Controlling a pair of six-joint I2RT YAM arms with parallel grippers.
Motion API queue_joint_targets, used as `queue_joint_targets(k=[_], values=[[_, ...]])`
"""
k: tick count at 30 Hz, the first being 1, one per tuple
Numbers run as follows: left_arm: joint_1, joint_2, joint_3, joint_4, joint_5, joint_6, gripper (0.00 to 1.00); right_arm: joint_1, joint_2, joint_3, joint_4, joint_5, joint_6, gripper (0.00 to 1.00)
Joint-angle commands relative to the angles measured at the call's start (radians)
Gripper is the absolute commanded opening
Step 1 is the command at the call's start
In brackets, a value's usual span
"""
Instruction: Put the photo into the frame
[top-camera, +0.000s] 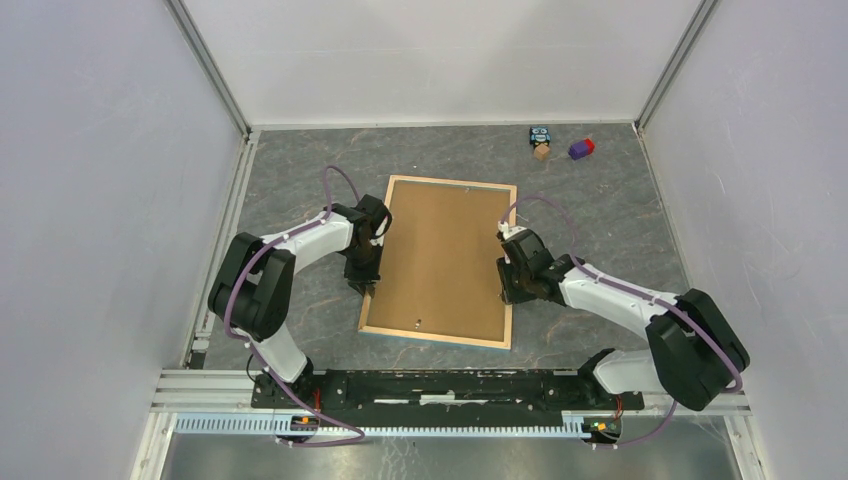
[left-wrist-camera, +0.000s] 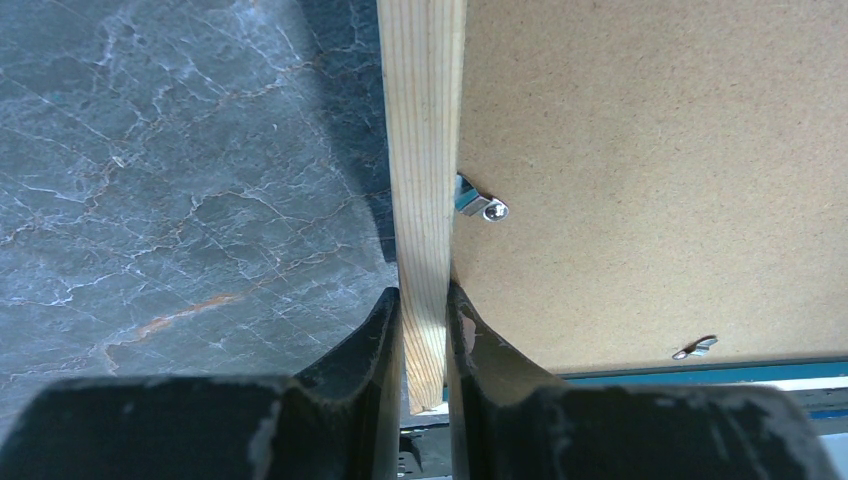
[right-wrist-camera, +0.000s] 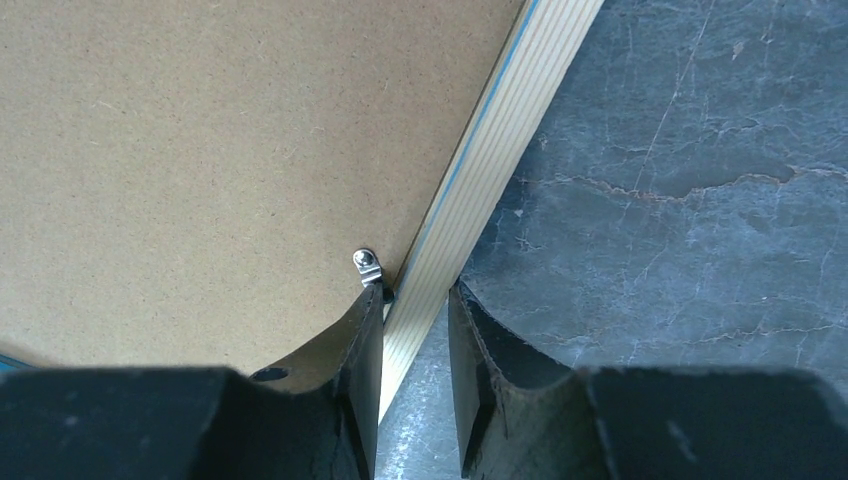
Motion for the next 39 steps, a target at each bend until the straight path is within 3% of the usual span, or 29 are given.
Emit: queue_joint_targets(k=[1, 7, 14, 17, 21, 31, 34, 39], values=[[-0.009, 0.011, 0.010, 0.036, 0.031, -0.040, 0.02, 0.000, 0.022, -0.049, 0.065, 0.161, -0.030, 0.29], [-0.008, 0.011, 0.011, 0.035, 0.028, -0.040, 0.02, 0.043, -0.021, -0.042, 0.088, 0.174, -0.068, 0.33], [-0.008, 0.008, 0.010, 0.036, 0.031, -0.040, 0.02, 0.088, -0.004, -0.065, 0.150, 0.216, -0.159, 0.50], [-0.008, 0.007, 0.010, 0.036, 0.033, -0.040, 0.02, 0.089, 0.008, -0.075, 0.161, 0.220, -0.177, 0.51], [-0.009, 0.005, 0.010, 0.037, 0.031, -0.040, 0.02, 0.100, 0.012, -0.085, 0.185, 0.200, -0.195, 0.45], [-0.008, 0.011, 0.010, 0.036, 0.027, -0.039, 0.02, 0.144, 0.001, -0.047, 0.135, 0.310, -0.210, 0.21], [-0.008, 0.010, 0.010, 0.037, 0.024, -0.039, 0.02, 0.144, -0.020, -0.007, 0.095, 0.296, -0.194, 0.21], [-0.007, 0.011, 0.008, 0.036, 0.024, -0.039, 0.02, 0.144, -0.077, 0.038, 0.053, 0.245, -0.141, 0.30]])
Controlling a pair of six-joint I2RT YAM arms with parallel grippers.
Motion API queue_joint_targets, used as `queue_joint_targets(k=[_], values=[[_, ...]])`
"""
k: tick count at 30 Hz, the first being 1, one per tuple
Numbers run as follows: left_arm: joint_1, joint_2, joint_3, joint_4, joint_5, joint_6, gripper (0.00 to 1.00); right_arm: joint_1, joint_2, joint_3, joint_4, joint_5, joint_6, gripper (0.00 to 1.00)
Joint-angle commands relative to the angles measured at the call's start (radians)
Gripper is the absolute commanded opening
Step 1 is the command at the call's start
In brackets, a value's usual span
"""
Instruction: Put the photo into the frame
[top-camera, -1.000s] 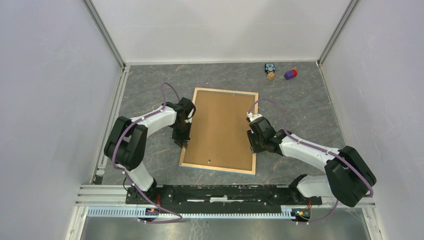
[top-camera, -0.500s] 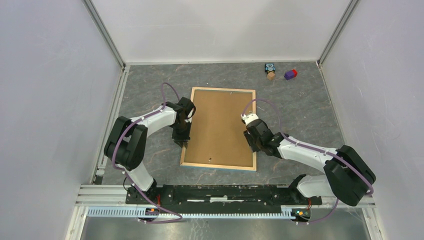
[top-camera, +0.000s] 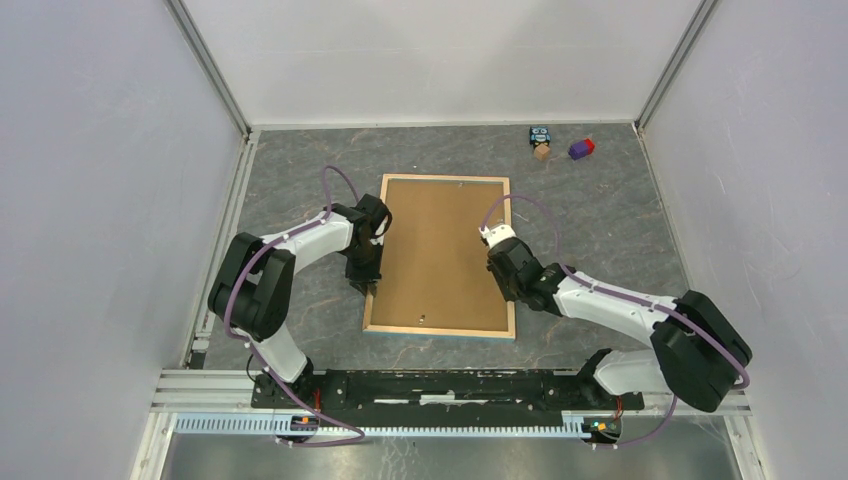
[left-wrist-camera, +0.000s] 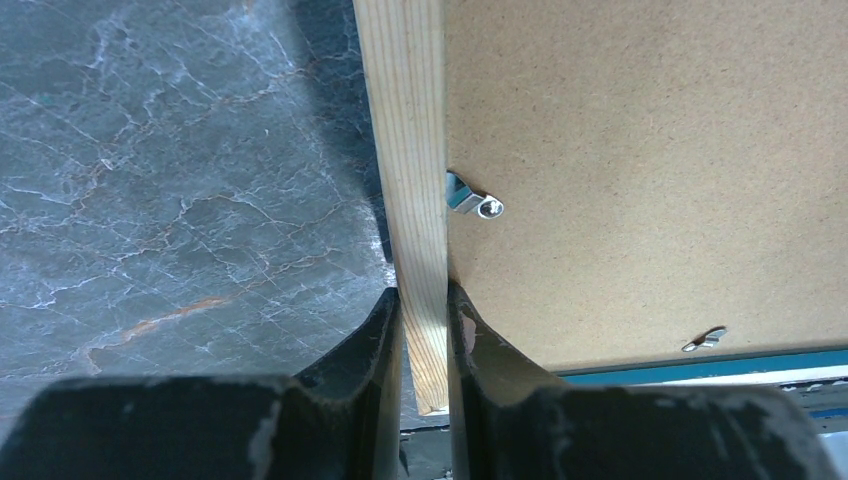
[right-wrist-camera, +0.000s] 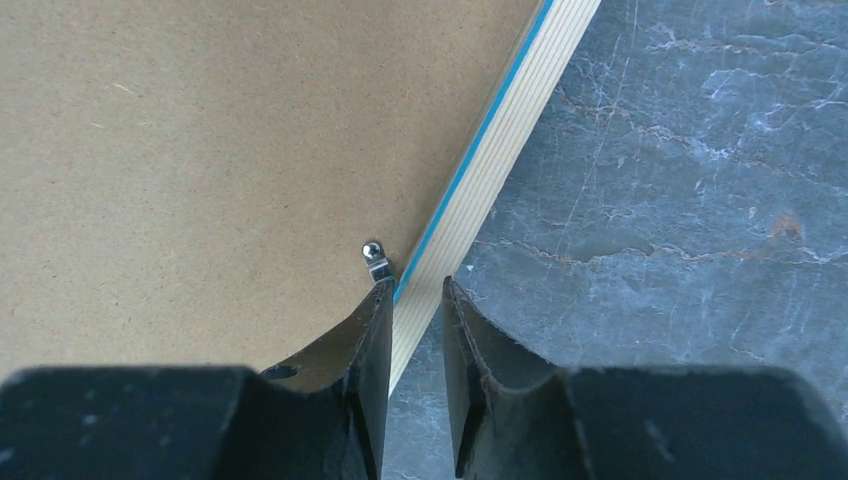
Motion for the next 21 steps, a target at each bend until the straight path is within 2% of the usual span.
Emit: queue_joint_targets(k=[1, 9, 14, 21], values=[[-0.008, 0.010, 0.010, 0.023, 0.015, -0.014, 0.02, 0.001, -0.066, 0.059, -0.053, -0.018, 0.035, 0.32], [-0.009, 0.010, 0.011, 0.023, 0.018, -0.013, 0.02, 0.001, -0.004, 0.071, -0.046, -0.032, 0.025, 0.51], [-0.010, 0.011, 0.008, 0.023, 0.018, -0.012, 0.02, 0.001, 0.050, 0.071, -0.045, 0.004, 0.025, 0.51], [-0.009, 0.012, 0.010, 0.023, 0.020, -0.013, 0.02, 0.000, 0.064, 0.036, -0.014, 0.008, 0.026, 0.43]])
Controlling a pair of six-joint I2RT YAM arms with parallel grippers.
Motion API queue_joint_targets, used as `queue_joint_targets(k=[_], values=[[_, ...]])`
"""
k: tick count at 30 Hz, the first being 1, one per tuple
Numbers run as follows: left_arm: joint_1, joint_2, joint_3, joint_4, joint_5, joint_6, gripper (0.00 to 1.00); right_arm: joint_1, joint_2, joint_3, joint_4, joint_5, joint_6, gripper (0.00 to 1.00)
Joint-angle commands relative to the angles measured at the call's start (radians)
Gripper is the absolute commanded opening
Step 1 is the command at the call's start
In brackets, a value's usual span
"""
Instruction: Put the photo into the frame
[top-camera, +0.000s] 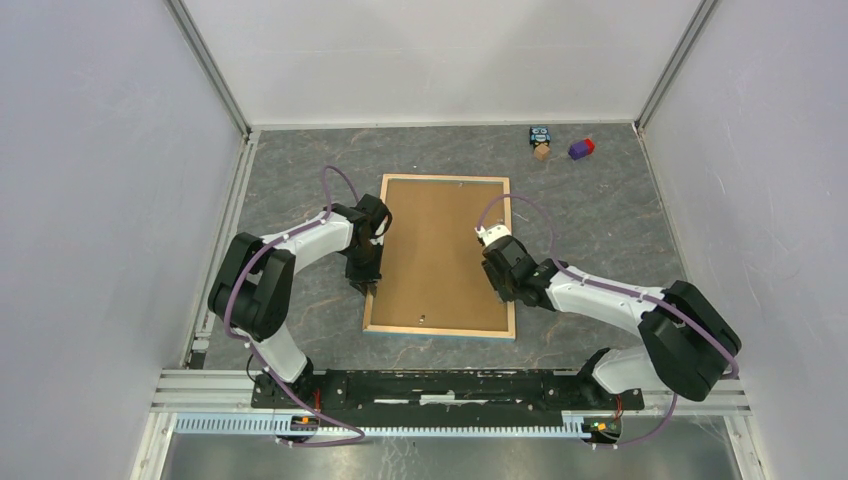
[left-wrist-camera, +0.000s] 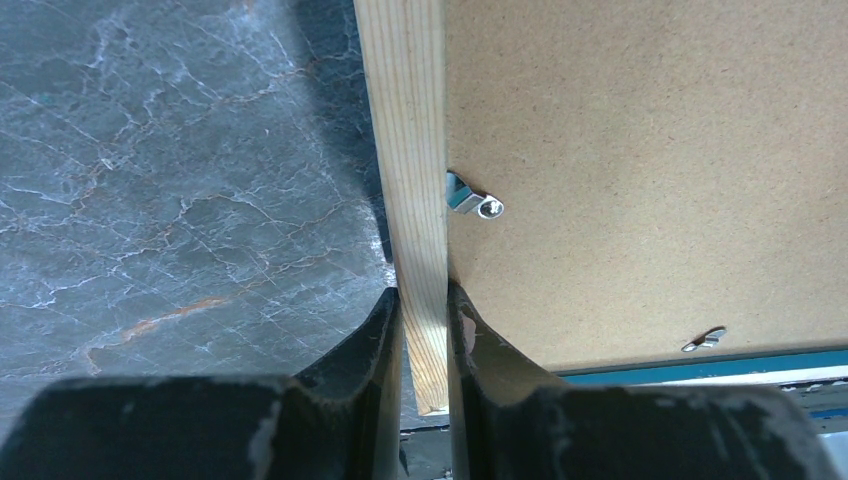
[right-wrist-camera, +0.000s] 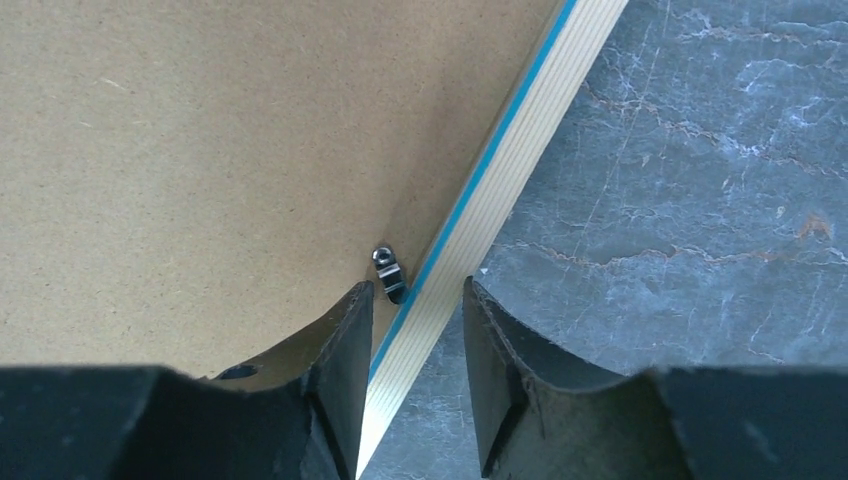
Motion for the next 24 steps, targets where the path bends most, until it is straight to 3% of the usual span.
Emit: queue_joint_targets(k=[1, 11, 17, 18, 24], values=[[-0.009, 0.013, 0.010, 0.023, 0.019, -0.011, 0.02, 0.001, 0.012, -0.011, 0.032, 0.034, 0.004, 0.41], [-0.008, 0.011, 0.010, 0.023, 0.020, -0.011, 0.02, 0.001, 0.019, -0.082, 0.143, 0.017, -0.036, 0.22], [-0.009, 0.011, 0.007, 0.022, 0.018, -0.011, 0.02, 0.000, 0.009, -0.024, 0.087, 0.016, -0.029, 0.25], [-0.009, 0.012, 0.008, 0.024, 0.018, -0.011, 0.02, 0.001, -0.004, -0.016, 0.077, 0.013, -0.026, 0.27], [-0.008, 0.013, 0.009, 0.023, 0.022, -0.009, 0.02, -0.002, -0.084, 0.013, 0.016, -0.022, 0.027, 0.63]])
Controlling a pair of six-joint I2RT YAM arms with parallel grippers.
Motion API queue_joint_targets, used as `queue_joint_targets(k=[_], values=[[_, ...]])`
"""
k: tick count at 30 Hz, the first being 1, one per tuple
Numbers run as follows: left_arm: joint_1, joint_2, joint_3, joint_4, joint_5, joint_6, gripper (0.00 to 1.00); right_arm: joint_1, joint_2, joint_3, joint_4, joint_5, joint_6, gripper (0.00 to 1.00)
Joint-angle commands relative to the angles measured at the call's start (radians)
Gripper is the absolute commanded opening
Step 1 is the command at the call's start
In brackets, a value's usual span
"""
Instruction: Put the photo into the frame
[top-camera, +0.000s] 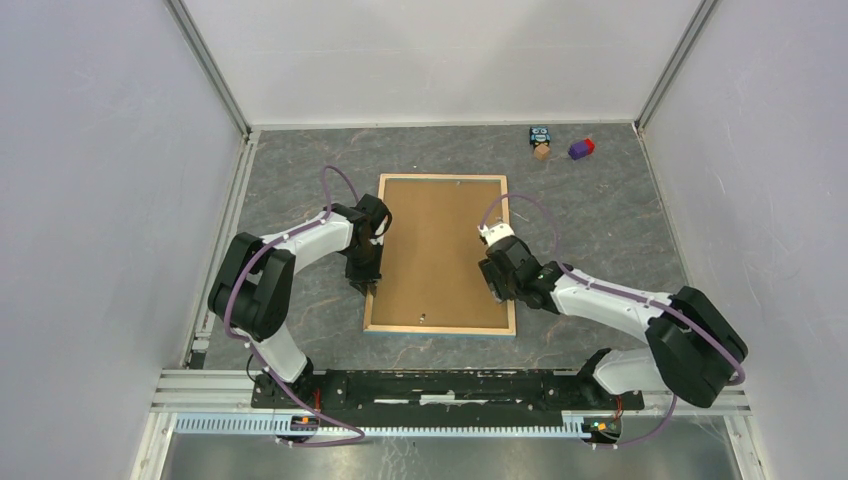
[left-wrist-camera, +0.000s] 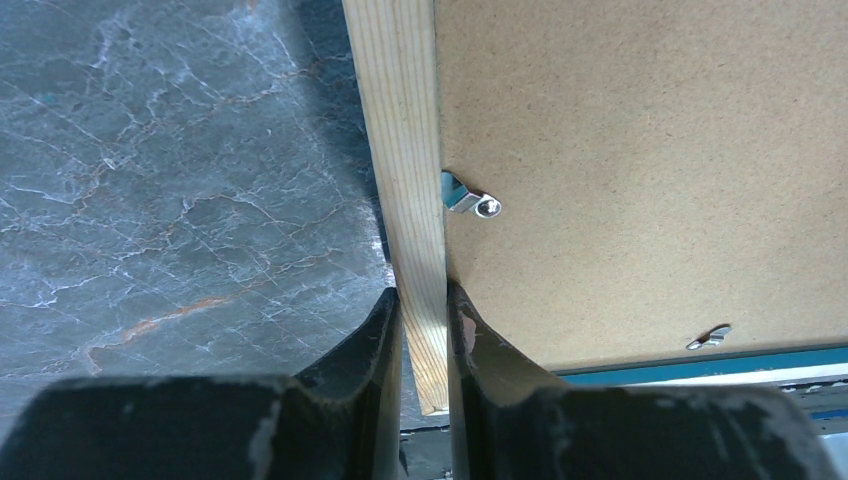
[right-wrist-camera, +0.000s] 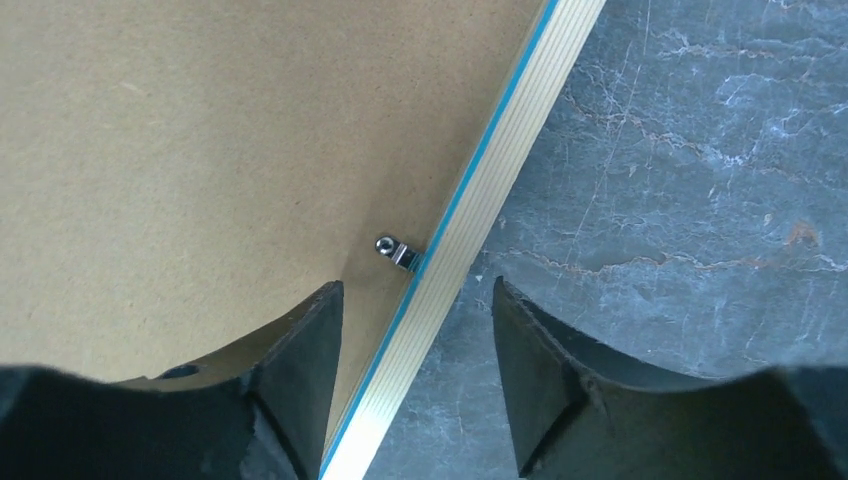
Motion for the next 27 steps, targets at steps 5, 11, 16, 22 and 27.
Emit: queue_joint_targets(k=[5, 11, 16, 22, 27], values=[[-0.008, 0.024, 0.011, 0.021, 0.031, -0.012, 0.02, -0.086, -0.060, 0.001, 0.050, -0.108, 0.118, 0.80], [-0.013, 0.016, -0.025, 0.047, 0.128, -0.043, 0.15, -0.193, 0.065, 0.015, 0.170, -0.209, 0.160, 0.83], [-0.062, -0.064, -0.178, 0.220, 0.304, -0.186, 0.18, -0.202, 0.210, 0.117, 0.234, -0.266, 0.114, 0.83], [-0.348, -0.127, -0.260, 0.493, 0.314, -0.480, 0.32, -0.204, 0.403, 0.398, 0.268, -0.377, -0.002, 0.83], [-0.441, -0.167, -0.205, 0.501, 0.291, -0.481, 0.76, -0.204, 0.507, 0.701, -0.050, -0.220, -0.082, 0.87]])
